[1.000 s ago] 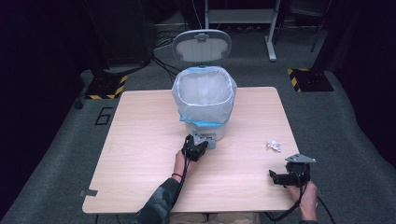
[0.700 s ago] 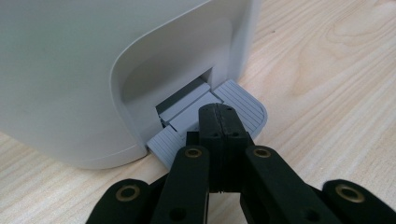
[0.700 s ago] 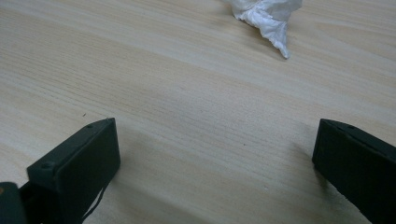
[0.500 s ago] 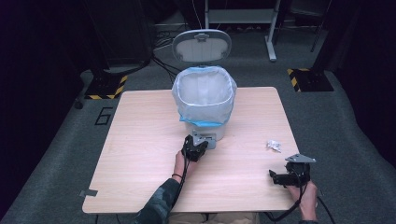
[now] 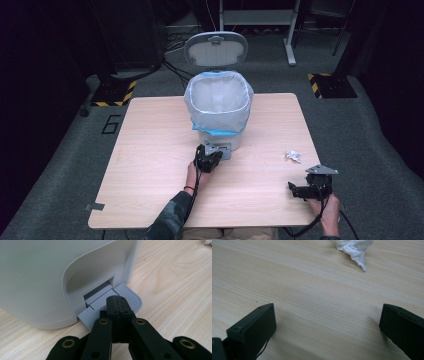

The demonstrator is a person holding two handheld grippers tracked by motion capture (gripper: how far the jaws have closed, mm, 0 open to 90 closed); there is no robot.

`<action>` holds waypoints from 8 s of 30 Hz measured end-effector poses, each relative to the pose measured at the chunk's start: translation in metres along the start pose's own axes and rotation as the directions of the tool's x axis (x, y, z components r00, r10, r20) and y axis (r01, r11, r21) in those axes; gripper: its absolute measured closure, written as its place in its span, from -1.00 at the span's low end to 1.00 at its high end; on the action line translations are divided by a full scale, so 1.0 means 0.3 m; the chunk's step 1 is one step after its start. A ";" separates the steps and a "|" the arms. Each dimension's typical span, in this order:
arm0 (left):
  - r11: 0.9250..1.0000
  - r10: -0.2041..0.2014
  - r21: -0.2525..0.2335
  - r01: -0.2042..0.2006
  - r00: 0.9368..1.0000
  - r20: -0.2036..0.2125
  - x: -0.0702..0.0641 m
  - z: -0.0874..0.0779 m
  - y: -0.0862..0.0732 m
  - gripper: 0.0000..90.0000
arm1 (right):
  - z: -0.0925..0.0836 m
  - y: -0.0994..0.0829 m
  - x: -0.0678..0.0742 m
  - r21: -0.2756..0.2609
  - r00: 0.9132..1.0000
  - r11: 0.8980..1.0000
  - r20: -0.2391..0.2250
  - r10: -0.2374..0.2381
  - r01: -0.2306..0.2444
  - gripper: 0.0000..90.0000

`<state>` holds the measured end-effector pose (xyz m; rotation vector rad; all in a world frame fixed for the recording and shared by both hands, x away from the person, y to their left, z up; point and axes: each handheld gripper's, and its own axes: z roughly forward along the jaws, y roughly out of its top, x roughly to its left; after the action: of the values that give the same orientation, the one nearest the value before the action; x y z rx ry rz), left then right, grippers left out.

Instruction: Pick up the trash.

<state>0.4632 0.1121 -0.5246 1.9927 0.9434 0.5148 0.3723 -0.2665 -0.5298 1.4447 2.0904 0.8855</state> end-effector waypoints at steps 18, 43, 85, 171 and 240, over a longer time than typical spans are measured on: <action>1.000 -0.001 0.000 0.001 1.000 0.003 0.001 0.000 0.000 1.00 | -0.005 0.000 0.003 -0.001 1.000 1.000 0.025 0.006 -0.006 -1.00; 1.000 -0.001 0.001 0.001 1.000 0.004 0.001 -0.001 0.000 1.00 | -0.035 0.158 -0.026 -0.012 0.998 0.998 0.017 -0.056 0.056 -1.00; 1.000 -0.001 0.003 0.001 1.000 0.017 0.003 0.000 0.000 1.00 | 0.191 0.271 -0.107 0.072 0.999 0.997 -0.037 0.026 -0.024 0.23; 0.999 -0.041 0.002 0.041 0.998 0.048 0.018 0.000 -0.001 1.00 | -0.076 0.605 0.096 -0.104 0.941 0.991 -0.318 -0.114 0.084 0.75; 0.998 -0.066 -0.008 0.067 0.996 0.056 0.016 0.002 -0.001 1.00 | -0.273 0.963 0.181 -0.188 0.920 0.966 -0.316 -0.233 0.181 0.78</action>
<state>0.4665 0.1156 -0.5253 1.9501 0.9671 0.4238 0.4855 -0.1651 -0.2653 1.0233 2.3036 1.2469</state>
